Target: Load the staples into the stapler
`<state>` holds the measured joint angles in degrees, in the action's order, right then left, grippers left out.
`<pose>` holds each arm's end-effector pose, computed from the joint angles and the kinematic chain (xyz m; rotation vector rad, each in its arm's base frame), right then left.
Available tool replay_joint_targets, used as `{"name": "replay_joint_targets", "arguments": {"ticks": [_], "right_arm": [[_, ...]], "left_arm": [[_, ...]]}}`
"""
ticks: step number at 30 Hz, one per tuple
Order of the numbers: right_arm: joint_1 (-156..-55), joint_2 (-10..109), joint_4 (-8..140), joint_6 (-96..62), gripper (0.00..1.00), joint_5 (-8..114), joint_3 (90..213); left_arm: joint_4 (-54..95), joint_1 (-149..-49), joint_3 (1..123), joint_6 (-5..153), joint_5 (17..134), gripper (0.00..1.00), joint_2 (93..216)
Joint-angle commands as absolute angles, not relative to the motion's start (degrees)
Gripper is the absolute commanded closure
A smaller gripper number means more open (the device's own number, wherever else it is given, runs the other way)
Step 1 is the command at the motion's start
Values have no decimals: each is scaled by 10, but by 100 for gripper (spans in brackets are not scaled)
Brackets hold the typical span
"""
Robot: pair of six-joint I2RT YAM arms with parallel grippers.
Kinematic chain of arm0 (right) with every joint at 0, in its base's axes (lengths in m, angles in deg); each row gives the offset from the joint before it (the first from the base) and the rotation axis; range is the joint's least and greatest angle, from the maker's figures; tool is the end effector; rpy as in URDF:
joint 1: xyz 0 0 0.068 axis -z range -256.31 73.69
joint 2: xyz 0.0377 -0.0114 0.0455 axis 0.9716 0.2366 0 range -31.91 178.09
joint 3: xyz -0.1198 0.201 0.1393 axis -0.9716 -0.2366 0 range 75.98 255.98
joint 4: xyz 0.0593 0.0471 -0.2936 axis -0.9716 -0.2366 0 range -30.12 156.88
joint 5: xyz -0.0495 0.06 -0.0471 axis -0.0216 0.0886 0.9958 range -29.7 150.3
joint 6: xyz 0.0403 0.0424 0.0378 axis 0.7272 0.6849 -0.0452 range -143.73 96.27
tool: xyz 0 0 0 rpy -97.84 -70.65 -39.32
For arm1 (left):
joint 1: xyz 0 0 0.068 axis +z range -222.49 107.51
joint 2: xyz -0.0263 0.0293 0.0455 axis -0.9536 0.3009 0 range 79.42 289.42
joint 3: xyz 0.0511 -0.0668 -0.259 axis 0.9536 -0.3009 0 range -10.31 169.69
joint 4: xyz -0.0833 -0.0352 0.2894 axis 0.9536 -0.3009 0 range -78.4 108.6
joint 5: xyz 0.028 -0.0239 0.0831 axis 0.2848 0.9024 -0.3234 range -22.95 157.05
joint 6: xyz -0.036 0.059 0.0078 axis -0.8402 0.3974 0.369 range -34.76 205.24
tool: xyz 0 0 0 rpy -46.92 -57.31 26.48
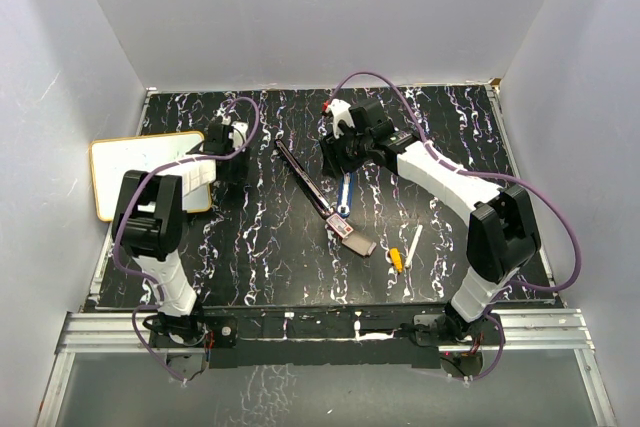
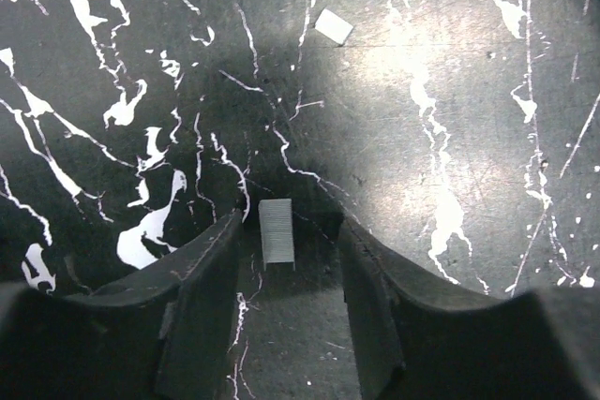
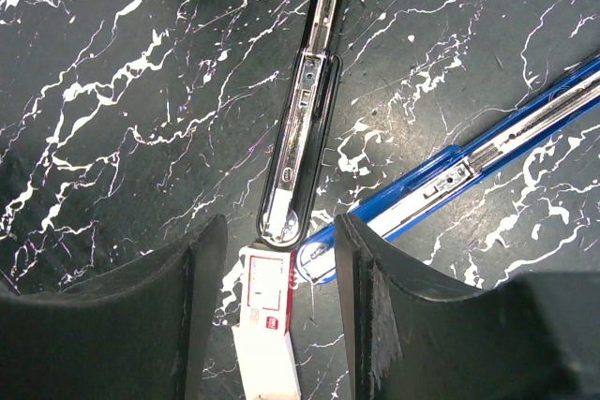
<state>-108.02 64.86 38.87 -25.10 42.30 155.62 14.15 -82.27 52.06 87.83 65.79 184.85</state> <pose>0.3612 0.2436 0.2566 -0.8311 2.2491 0.6243 0.4244 -0.0719 0.1177 0.2481 2.3870 -0.0322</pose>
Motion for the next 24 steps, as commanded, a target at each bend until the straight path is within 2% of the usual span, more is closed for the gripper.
{"name": "replay_joint_targets", "arguments": {"ticks": [1,2,5,13,24], "right_arm": [[-1077,614,417,-249,48,417,1550],[-1076,615,418,-249,48,417,1549],[-1076,617,418,-249,48,415,1548],[-1076,619,418,-249,48,413,1549],[-1076,618,417,-249,48,413,1548]], "left_arm": [[65,-808,487,901,637,51,1842],[61,-806,486,901,641,48,1838],[57,-806,474,901,649,49,1829],[54,-806,457,901,673,64,1826],[50,-806,470,902,682,78,1849]]}}
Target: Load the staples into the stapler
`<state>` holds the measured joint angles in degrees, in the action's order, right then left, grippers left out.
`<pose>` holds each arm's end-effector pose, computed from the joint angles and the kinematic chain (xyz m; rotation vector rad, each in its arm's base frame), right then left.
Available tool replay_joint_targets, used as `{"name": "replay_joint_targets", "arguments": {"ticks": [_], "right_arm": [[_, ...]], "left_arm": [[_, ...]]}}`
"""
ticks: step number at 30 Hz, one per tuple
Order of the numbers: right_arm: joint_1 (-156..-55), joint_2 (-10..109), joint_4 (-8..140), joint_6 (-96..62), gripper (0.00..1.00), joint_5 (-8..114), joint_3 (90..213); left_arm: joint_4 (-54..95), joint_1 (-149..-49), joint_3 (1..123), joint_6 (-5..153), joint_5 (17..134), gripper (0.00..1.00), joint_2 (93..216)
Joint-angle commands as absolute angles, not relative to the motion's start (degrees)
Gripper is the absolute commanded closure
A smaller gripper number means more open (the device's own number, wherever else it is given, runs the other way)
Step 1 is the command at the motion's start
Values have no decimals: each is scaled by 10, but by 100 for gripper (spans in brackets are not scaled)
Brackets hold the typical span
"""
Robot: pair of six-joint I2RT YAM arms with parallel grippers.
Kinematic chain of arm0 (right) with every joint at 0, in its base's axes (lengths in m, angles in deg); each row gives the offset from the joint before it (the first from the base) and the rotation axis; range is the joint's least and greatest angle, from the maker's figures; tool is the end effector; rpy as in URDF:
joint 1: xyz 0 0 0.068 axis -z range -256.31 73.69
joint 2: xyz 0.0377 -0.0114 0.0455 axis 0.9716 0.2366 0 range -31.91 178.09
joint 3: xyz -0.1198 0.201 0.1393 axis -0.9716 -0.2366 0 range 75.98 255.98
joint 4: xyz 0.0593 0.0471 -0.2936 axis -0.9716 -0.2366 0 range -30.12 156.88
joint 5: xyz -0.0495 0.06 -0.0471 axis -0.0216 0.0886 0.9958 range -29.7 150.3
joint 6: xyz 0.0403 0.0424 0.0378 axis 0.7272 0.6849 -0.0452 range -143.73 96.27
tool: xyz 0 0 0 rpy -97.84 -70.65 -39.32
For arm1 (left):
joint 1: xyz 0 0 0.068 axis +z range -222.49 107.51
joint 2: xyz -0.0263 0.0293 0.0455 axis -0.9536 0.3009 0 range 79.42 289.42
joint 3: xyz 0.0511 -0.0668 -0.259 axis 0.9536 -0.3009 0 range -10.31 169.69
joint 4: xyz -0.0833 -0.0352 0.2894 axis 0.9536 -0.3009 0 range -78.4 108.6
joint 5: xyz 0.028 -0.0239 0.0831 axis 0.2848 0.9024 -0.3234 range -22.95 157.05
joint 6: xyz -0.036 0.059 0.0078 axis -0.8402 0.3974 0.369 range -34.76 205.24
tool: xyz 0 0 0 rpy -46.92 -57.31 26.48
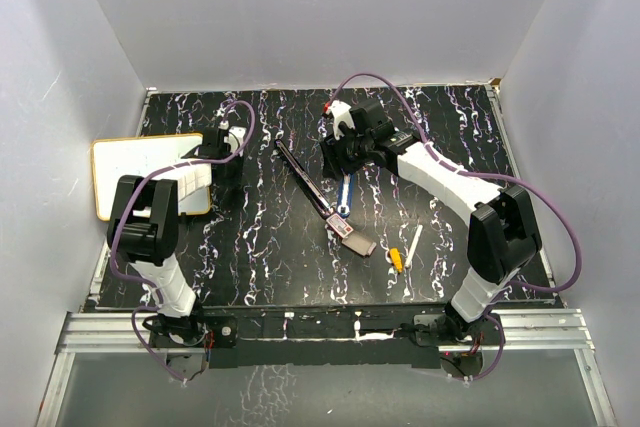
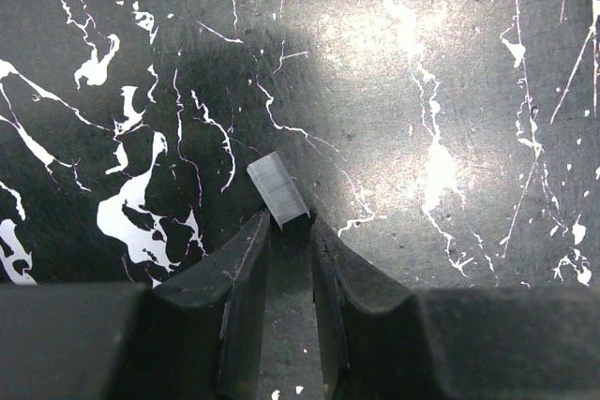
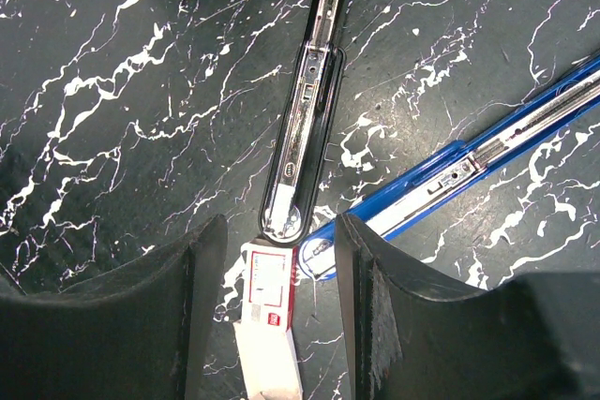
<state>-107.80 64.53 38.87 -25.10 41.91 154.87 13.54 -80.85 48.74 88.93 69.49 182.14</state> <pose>0.3598 0.2412 0.2541 -0.8308 2.2566 0.6298 0.4099 -0.0627 0.1162 0.2733 2.4066 -0.0888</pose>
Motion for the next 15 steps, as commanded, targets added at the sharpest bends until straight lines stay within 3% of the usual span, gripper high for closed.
{"name": "replay_joint_targets", "arguments": {"ticks": [1,4,13,15], "right_arm": [[-1076,618,417,-249,48,413,1548],[-1076,620,417,-249,48,410,1547],[-1076,621,418,-248,48,407,1548],[-1076,624,417,-247,48,406,1550]], "left_arm": [[52,-806,470,903,680,79,1850],[54,-805,471,903,670,79,1856],[61,-806,481,863,679,57,1859],[59,-805,484,851,694,56,1864]]}}
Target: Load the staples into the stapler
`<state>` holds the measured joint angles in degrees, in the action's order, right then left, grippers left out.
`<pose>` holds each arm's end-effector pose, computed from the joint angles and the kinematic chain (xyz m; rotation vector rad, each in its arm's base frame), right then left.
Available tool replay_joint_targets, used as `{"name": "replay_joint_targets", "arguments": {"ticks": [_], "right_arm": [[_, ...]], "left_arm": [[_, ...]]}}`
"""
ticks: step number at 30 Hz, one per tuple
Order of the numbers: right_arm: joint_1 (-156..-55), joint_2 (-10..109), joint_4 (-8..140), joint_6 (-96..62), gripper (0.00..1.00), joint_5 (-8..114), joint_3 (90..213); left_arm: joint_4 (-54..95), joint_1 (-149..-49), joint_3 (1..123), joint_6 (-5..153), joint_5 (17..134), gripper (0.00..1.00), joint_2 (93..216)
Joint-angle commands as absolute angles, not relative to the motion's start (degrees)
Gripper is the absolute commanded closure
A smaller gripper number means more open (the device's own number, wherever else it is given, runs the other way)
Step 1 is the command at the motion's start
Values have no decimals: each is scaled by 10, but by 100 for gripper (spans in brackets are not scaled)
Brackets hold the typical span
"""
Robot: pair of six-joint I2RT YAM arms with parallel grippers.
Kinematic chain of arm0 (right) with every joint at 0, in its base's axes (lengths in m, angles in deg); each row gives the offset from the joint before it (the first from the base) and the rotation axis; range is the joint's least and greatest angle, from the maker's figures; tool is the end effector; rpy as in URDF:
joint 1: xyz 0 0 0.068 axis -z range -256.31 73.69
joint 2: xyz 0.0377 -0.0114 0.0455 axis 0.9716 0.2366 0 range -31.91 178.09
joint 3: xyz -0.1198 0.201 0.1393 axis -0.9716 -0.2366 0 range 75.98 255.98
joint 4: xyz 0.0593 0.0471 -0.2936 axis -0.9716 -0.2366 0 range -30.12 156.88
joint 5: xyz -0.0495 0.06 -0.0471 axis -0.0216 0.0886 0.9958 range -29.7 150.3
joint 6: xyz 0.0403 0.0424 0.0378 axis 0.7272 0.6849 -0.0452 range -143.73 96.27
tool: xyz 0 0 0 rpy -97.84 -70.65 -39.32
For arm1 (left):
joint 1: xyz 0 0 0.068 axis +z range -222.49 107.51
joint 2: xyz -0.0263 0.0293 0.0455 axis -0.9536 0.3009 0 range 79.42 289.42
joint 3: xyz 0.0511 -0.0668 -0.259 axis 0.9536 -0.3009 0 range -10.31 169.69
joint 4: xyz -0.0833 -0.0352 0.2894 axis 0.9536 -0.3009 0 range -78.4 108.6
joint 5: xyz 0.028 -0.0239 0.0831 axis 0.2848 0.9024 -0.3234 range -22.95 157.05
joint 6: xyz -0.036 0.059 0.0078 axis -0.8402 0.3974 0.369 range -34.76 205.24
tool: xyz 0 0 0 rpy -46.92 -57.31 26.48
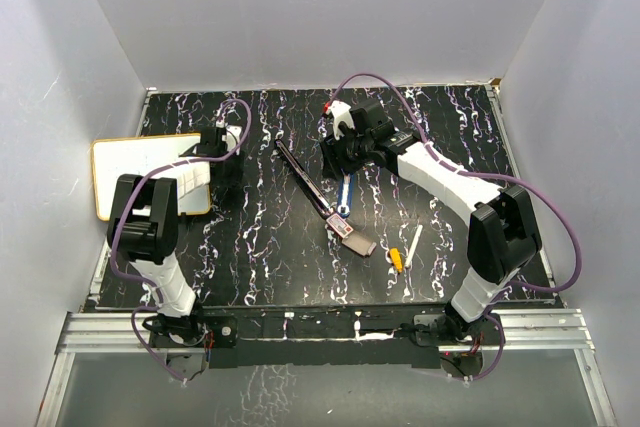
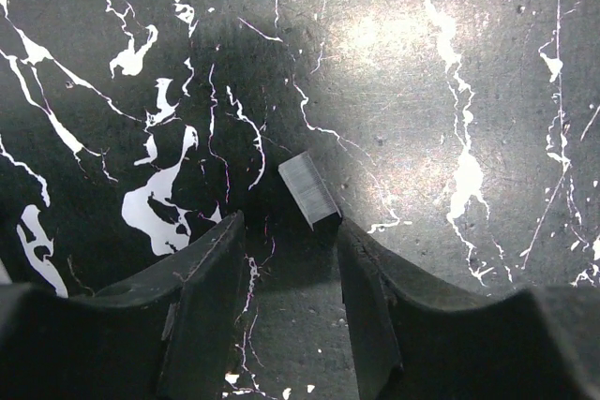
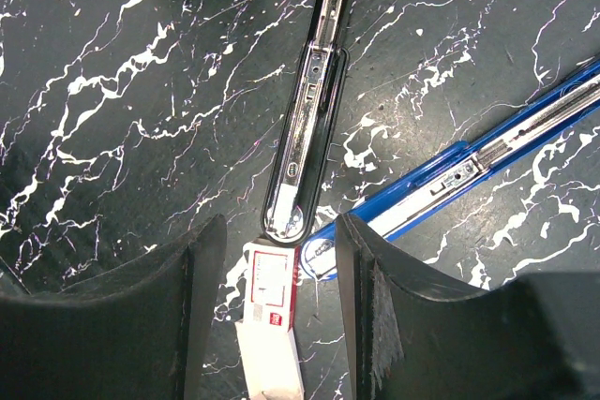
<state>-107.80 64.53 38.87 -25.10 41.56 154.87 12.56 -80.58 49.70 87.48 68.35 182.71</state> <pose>0.3596 0.2415 0.2542 -0.8337 2.2556 0.6371 0.4129 -0.0600 0.1164 0.2289 2.4217 -0.0736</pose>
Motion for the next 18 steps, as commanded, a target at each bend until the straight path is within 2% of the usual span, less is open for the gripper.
{"name": "replay_joint_targets", "arguments": {"ticks": [1,11,18], "right_arm": [[-1076,625,416,-247,48,406,1550],[-1076,633,411,-248,48,412,1557],[-1076,638,408,-250,48,412,1558]], "left_arm": [[57,-806,486,846,704,56,1865],[68,-813,470,826,728,52,1857],[63,-819,504,799,717,49,1890]]}}
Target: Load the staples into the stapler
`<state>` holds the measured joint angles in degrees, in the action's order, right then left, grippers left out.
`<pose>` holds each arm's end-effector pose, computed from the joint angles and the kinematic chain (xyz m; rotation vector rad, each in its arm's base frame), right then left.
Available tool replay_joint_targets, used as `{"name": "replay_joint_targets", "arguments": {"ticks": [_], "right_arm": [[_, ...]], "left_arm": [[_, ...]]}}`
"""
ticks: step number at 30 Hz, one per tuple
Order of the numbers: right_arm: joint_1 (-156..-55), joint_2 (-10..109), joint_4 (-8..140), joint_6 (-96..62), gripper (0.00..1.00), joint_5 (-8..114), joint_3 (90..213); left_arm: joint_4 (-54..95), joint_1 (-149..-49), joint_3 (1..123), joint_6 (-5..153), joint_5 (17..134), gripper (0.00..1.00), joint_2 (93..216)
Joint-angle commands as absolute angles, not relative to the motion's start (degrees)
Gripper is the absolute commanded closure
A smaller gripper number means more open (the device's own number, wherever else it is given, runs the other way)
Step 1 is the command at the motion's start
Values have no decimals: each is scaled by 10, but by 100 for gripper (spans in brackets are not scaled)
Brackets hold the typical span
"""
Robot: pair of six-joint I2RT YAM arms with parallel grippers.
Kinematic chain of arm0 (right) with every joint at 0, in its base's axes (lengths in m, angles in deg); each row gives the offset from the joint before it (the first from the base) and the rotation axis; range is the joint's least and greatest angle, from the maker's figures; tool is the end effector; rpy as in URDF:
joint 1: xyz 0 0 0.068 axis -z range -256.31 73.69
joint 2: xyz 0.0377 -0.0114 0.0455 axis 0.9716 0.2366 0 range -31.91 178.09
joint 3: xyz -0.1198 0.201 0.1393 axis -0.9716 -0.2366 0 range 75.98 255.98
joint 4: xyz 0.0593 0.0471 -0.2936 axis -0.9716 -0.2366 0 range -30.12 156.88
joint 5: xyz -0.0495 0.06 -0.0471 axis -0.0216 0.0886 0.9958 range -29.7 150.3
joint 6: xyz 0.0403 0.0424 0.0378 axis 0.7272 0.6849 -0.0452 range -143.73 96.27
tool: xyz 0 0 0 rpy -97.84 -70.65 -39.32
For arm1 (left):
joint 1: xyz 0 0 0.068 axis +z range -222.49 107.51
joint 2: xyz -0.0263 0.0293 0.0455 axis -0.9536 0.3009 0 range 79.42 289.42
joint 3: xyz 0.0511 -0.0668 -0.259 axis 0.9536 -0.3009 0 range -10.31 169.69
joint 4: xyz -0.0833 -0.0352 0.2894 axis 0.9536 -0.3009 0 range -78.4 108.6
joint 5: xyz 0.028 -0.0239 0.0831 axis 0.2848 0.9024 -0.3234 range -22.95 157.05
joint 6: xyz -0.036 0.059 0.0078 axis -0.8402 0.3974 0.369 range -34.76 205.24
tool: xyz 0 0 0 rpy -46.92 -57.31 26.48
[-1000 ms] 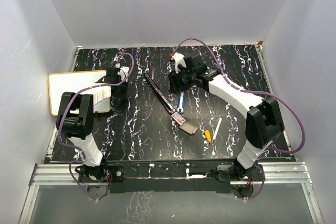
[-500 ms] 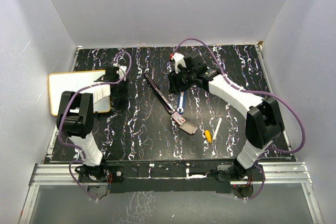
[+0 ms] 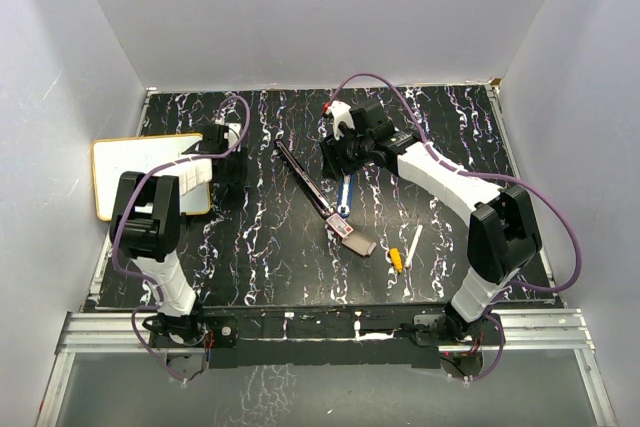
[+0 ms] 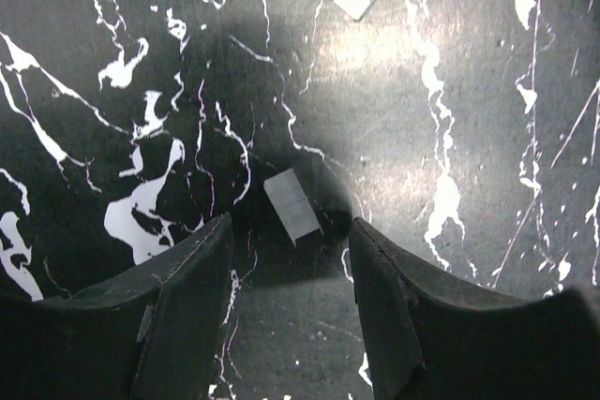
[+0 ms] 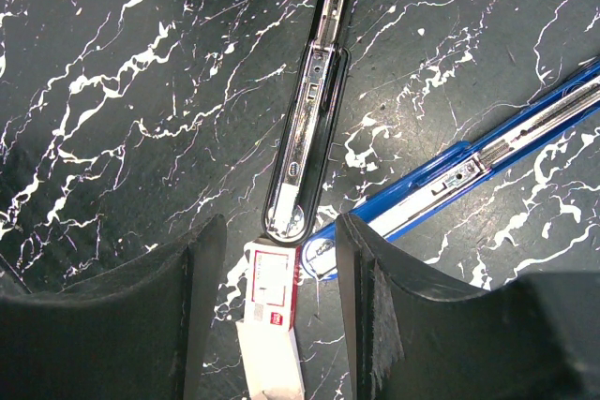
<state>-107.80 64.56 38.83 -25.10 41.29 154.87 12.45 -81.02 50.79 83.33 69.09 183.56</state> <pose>0.3594 0.2417 0.2540 -0.8361 2.2561 0.6425 0.4169 -0.0646 0.1167 0.1563 2.4274 -0.1255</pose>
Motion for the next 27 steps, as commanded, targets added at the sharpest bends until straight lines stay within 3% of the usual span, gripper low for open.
{"name": "replay_joint_targets", "arguments": {"ticks": [1,20,27], "right_arm": [[-1076,636,408,-250,48,413,1557],[-1076,627,409,-253,47,409,1551],[-1076,624,409,-252,47,410,1551]], "left_arm": [[60,-819,507,795,714,51,1893],[45,-818,462,839,706,79,1868],[44,-819,443,847,705,70,1853]]}}
